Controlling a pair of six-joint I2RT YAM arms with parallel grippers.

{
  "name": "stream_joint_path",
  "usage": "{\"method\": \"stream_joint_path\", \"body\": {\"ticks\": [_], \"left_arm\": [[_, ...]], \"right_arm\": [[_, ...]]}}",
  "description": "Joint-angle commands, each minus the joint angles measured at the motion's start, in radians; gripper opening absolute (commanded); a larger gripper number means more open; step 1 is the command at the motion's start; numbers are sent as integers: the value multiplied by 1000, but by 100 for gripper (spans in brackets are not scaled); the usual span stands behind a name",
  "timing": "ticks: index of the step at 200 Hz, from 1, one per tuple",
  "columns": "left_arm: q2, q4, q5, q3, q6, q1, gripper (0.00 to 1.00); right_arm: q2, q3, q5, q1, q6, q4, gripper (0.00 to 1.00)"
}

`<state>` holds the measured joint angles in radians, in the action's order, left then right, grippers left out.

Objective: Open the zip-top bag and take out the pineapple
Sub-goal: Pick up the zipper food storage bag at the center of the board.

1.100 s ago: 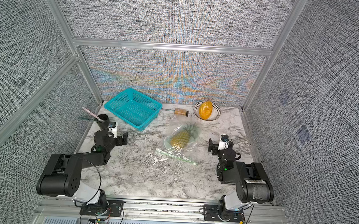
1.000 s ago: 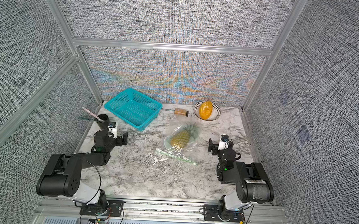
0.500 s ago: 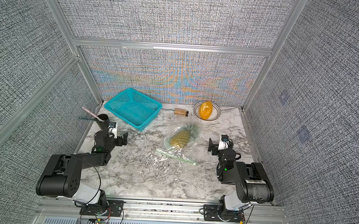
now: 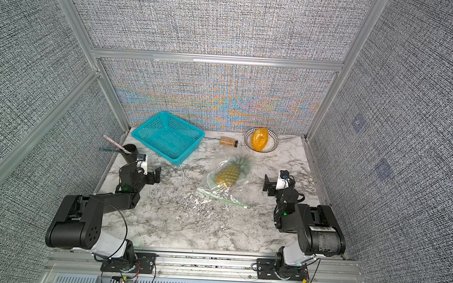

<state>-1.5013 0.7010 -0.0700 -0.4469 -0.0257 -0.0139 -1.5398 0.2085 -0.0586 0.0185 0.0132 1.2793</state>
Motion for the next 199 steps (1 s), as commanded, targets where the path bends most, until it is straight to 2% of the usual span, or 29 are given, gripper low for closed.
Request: {"method": "stream_joint_path", "body": {"ticks": [1,10,22,35,41,48,55,68,92,109,131,154,179,199], "left_arm": [[6,3,22,-4,8,1,99],[19,-34,51,-18,22,0,99],[40,-103,131,-56,66,0,99],[60,-348,266,-173,121,1,99],[49,-454,368,-228,180,1,99],[31,-606,485,-308,262,2,99],[13,-721,518,-368,280,8,100],[14,-805,488,-408,278,9,100],[66,-971,378,-480,355,2,100],[84,-1107,201,-563,416,-19,100],[73,-1294,62,-678,507,-107,100],[27,-1526,42,-805,610,-219,100],[0,-1550,-37,-844,695,-341,100],[-39,-1537,-125,-856,748,-401,100]], "right_arm": [[6,4,-7,0,-1,20,98],[23,20,-6,-1,-1,-10,98],[76,99,24,-3,-12,-188,98],[111,267,138,-5,-100,-542,98],[103,345,197,-5,-152,-688,98],[87,410,230,-5,-197,-815,98],[71,462,234,-8,-222,-903,98],[45,534,234,-18,-284,-1043,98],[51,621,196,-54,-370,-1225,98],[102,629,133,-85,-408,-1306,98],[187,600,11,-104,-486,-1384,98],[254,515,-148,-123,-553,-1410,98],[310,437,-225,-180,-584,-1406,98],[348,372,-260,-228,-580,-1361,98]]}}
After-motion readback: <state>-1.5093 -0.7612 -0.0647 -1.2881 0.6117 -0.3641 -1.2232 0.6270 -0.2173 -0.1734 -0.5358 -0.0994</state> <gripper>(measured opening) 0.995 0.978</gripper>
